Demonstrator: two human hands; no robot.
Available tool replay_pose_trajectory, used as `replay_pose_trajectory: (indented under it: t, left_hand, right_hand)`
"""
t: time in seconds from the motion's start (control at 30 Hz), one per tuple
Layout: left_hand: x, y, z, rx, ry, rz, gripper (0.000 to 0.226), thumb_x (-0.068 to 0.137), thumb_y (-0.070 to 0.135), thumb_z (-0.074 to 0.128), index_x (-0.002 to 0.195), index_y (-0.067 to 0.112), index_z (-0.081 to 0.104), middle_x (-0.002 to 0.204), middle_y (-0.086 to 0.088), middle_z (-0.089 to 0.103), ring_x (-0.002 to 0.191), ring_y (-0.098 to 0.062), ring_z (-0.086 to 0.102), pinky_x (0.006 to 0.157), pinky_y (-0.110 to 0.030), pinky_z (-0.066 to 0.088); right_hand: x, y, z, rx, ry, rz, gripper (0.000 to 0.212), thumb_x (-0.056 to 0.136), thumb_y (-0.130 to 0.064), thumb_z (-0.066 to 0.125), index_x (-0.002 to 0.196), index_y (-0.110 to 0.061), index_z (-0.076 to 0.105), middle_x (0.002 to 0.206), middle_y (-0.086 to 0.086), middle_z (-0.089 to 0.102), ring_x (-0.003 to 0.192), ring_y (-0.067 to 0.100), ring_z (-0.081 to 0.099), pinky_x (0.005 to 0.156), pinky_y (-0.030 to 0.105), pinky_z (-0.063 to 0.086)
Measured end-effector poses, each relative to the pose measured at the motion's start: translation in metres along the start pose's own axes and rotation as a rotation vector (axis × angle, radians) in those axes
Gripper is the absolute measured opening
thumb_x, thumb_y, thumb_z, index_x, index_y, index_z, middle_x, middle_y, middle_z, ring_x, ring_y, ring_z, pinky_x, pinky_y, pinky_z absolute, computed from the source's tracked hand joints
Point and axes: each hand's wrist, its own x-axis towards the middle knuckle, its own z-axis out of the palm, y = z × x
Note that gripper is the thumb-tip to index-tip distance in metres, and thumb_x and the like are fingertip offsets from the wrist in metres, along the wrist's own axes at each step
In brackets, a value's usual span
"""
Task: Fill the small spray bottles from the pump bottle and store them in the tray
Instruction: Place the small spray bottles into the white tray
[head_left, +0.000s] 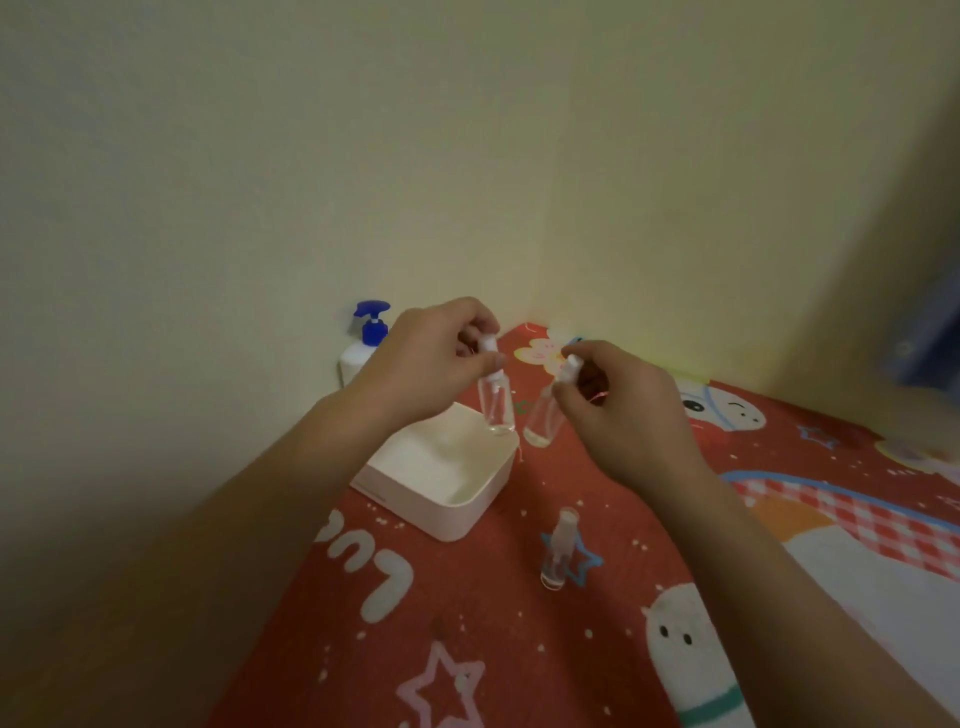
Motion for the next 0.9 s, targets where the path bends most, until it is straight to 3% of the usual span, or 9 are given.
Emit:
replay_pose_trajectory:
  t: [0.2,0.33,0.47,0.63,0.8,0.9]
  left_hand:
    - [0.014,-0.048,-0.005,0.149,-0.028,-0.083,0.023,0.087,0.023,0.073,0.108,0.017,0.066,0.081,0.016,0.061,0.077,-0.007,0.061,0.081,-0.030,0.054]
    - [0.022,-0.071,0.006,0.337,-0.082,-0.103,0.009,0.091,0.025,0.060,0.099,0.024,0.062,0.083,0.011,0.067,0.079,-0.014,0.065,0.074,-0.040,0.057]
    - [0.029,-0.081,0.013,0.497,-0.220,-0.089,0.009,0.095,0.019,0.053,0.101,0.014,0.058,0.089,-0.004,0.066,0.074,-0.020,0.056,0.064,-0.031,0.043]
    - [0.034,-0.094,0.025,0.643,-0.374,-0.109,0.011,0.095,0.019,0.058,0.104,0.013,0.054,0.099,-0.008,0.062,0.080,-0.020,0.051,0.068,-0.028,0.037]
    - [0.044,-0.098,0.032,0.726,-0.390,-0.112,0.016,0.096,0.016,0.057,0.111,0.013,0.055,0.100,-0.007,0.061,0.084,-0.020,0.056,0.069,-0.028,0.039]
    - [0.047,-0.100,0.034,0.823,-0.359,-0.109,0.016,0.095,0.015,0.056,0.111,0.015,0.055,0.100,-0.004,0.064,0.086,-0.019,0.059,0.069,-0.028,0.041]
  right_hand:
    - [0.035,-0.006,0.065,-0.067,-0.144,-0.036,0.019,0.090,-0.027,0.048,0.089,-0.016,0.064,0.076,0.001,0.067,0.072,0.022,0.061,0.067,0.039,0.052]
    - [0.051,-0.007,0.096,-0.113,-0.247,-0.008,0.018,0.087,-0.023,0.049,0.088,-0.015,0.065,0.081,0.005,0.069,0.078,0.026,0.062,0.068,0.038,0.051]
    - [0.064,0.001,0.123,-0.149,-0.335,0.005,0.021,0.087,-0.021,0.047,0.089,-0.012,0.066,0.086,0.008,0.070,0.083,0.029,0.063,0.069,0.037,0.052]
    - [0.074,0.008,0.142,-0.133,-0.412,0.046,0.022,0.084,-0.017,0.047,0.086,-0.010,0.068,0.089,0.009,0.072,0.083,0.029,0.065,0.073,0.039,0.054]
    - [0.079,0.007,0.159,-0.157,-0.494,0.021,0.011,0.079,-0.016,0.052,0.069,-0.015,0.057,0.077,0.007,0.067,0.075,0.027,0.059,0.061,0.029,0.040]
    - [0.080,0.006,0.167,-0.161,-0.503,-0.003,0.008,0.079,-0.018,0.056,0.073,-0.015,0.062,0.083,0.010,0.070,0.078,0.028,0.061,0.062,0.031,0.042]
